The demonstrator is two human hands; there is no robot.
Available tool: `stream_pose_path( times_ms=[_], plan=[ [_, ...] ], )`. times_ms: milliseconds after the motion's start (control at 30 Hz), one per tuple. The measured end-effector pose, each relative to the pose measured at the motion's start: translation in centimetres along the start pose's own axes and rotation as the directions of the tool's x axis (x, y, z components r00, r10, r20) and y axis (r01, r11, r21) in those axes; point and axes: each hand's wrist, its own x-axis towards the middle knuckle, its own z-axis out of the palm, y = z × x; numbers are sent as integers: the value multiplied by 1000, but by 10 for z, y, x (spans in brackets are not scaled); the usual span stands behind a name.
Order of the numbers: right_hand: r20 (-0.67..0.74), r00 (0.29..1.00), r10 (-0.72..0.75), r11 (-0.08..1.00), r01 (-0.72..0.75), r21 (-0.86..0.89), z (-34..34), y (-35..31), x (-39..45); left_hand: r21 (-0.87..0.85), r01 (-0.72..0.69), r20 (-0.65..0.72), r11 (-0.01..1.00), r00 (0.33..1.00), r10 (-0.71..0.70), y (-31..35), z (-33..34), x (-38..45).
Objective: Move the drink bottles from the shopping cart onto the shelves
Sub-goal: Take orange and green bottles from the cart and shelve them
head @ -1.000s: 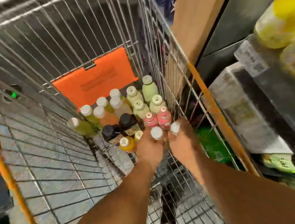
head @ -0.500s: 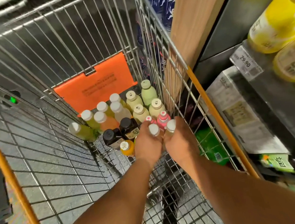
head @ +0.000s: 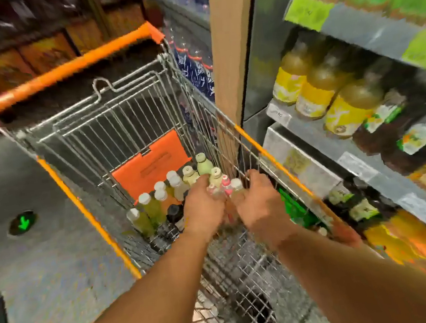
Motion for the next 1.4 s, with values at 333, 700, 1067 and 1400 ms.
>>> stream_pose_path(
  times_ms=[333,700,1067,1400],
  plan=[
    [-415,907,67,998,-69,11,-241,-90,-193,77,-474,73,877,880,469,201,-130,-169],
    [-742,628,233,938,-346,1,-436,5,-448,-75,-789,249,609,577,778,380,-64,-415],
    [-842,395,367,848,-515,128,-506,131,-717,-217,-845,454,489,356,817,399,52,-681],
    [-838,186,513,688,-674,271,-534,214,-855,-326,-860,601,392,131,789,407,149,-838]
  ],
)
